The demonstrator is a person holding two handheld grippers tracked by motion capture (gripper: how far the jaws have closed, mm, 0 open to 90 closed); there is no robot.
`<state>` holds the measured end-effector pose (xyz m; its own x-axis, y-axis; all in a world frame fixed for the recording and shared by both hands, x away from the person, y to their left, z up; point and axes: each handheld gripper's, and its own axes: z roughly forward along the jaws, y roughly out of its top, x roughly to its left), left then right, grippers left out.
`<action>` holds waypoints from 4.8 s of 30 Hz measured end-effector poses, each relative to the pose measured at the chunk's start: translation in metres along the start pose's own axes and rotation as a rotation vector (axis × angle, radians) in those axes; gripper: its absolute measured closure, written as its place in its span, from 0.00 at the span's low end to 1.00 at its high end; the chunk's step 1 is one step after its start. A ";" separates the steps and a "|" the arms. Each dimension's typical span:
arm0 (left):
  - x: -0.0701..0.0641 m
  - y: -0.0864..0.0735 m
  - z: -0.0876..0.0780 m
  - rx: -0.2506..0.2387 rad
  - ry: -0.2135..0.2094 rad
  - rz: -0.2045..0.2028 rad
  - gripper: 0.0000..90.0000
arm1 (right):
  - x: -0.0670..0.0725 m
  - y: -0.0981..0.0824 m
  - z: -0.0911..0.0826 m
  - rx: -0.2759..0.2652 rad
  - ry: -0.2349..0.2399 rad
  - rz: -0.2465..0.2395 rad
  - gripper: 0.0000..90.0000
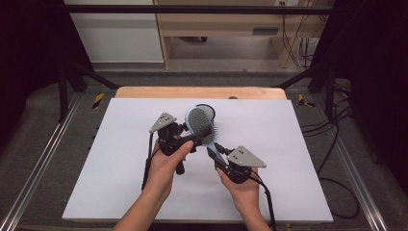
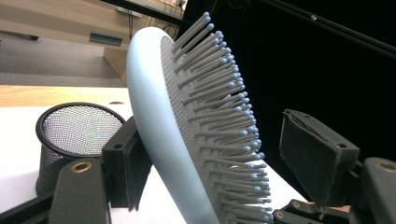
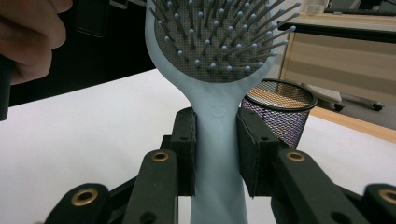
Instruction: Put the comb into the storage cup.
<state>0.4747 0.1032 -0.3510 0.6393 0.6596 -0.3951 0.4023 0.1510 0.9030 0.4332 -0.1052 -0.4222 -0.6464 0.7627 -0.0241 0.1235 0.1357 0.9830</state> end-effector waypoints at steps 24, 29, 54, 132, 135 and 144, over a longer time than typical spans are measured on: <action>-0.004 -0.002 0.000 -0.026 0.011 -0.062 0.52 | 0.000 -0.002 0.002 0.009 0.023 0.024 0.78; -0.008 -0.003 0.000 -0.026 0.006 -0.050 0.55 | -0.001 -0.002 0.002 0.013 0.023 0.022 0.78; -0.011 -0.004 0.001 -0.036 -0.021 -0.038 0.57 | -0.008 -0.001 0.001 0.026 0.072 0.052 0.77; 0.025 0.135 0.031 -0.214 0.151 0.203 0.57 | -0.083 -0.044 -0.083 0.030 -0.204 0.129 0.04; 0.028 0.133 0.033 -0.220 0.154 0.185 0.57 | -0.084 -0.044 -0.083 0.025 -0.207 0.127 0.04; 0.030 0.131 0.044 -0.231 0.163 0.186 0.57 | -0.086 -0.045 -0.084 0.026 -0.221 0.122 0.04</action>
<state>0.5754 0.1105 -0.2516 0.5668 0.7980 -0.2047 0.1176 0.1676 0.9788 0.4204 -0.2303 -0.4486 -0.4454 0.8938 0.0523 0.2116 0.0483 0.9762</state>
